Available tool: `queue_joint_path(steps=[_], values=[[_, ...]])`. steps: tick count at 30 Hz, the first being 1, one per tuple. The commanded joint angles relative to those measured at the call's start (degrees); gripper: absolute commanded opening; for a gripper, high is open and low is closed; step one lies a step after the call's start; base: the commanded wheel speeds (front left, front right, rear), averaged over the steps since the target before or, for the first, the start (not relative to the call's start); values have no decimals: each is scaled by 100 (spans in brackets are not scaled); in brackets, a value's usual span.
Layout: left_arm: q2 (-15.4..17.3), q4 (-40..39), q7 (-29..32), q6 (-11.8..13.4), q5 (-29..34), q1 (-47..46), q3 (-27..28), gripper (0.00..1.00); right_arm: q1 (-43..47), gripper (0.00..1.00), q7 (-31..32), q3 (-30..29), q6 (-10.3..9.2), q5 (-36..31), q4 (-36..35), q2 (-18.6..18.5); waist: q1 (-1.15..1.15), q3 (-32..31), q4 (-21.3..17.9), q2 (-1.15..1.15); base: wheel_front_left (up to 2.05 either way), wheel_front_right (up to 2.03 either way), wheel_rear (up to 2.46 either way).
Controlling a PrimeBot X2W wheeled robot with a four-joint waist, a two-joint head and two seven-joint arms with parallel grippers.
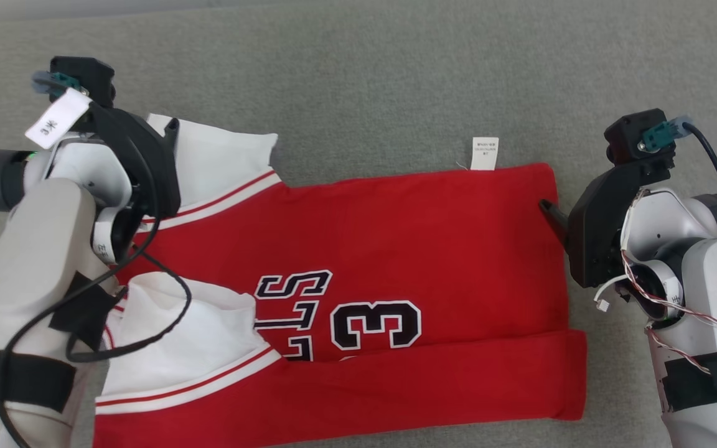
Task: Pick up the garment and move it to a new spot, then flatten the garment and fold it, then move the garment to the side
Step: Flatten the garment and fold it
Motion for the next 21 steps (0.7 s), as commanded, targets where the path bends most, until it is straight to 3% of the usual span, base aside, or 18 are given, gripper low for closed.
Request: queue_joint_path(steps=[1, 10, 20, 21], values=[[81, 136, 30, -10, 38, -137, 1, 100, -100, 100, 17, 22, 0, -17, -31, 5, -1, 311, -271, -1, 0, 0, 0], [318, 875, 125, 180, 257, -699, -97, 100, -457, 100, 64, 123, 0, -129, -59, 62, -1, 652, -468, -1, 0, 0, 0], [399, 1313, 58, 204, 179, -950, -96, 100, -454, 100, -41, 172, 0, -136, 10, 141, -1, 671, -486, -1, 0, 0, 0], [410, 1357, 93, 206, 164, -971, -94, 95, -440, 100, -41, 172, 0, -137, 16, 142, -1, 661, -486, -1, 0, 0, 0]])
